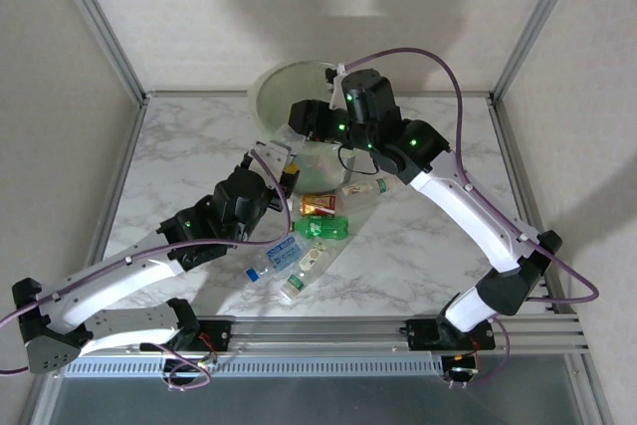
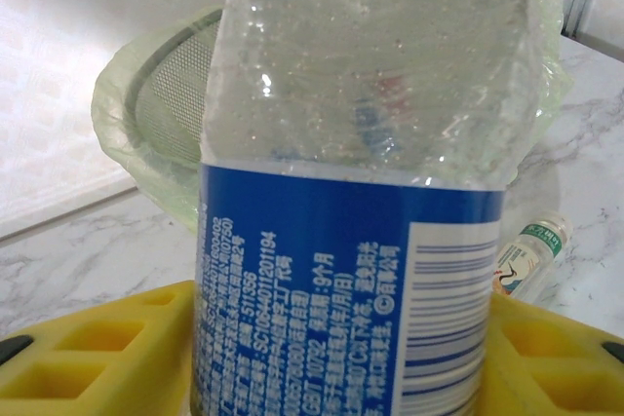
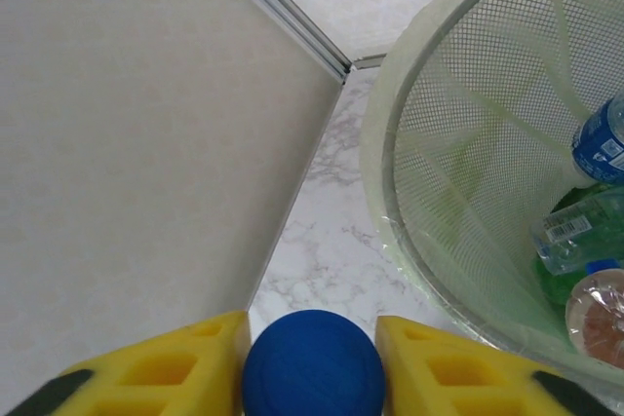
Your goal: Put the plastic bottles in the bin
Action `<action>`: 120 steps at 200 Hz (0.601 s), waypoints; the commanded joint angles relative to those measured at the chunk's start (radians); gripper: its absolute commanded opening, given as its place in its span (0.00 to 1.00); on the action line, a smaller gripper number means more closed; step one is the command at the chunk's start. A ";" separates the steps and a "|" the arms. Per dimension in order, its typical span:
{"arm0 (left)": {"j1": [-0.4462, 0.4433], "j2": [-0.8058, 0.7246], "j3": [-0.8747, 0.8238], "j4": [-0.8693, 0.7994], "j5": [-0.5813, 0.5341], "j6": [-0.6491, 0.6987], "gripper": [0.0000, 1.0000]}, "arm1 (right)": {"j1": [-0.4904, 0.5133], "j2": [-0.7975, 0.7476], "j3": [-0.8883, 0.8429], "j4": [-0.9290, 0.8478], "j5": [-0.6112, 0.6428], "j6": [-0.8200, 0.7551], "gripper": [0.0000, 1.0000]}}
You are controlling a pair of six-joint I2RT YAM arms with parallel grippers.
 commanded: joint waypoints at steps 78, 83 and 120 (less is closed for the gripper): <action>0.029 -0.020 0.022 0.062 -0.089 -0.109 1.00 | -0.029 0.040 0.087 0.009 0.047 -0.001 0.24; 0.038 -0.027 0.027 0.057 -0.079 -0.128 1.00 | -0.041 0.042 0.092 0.019 0.047 0.006 0.24; 0.111 -0.102 0.031 0.002 -0.054 -0.290 0.99 | -0.158 0.067 0.122 0.110 0.028 0.068 0.24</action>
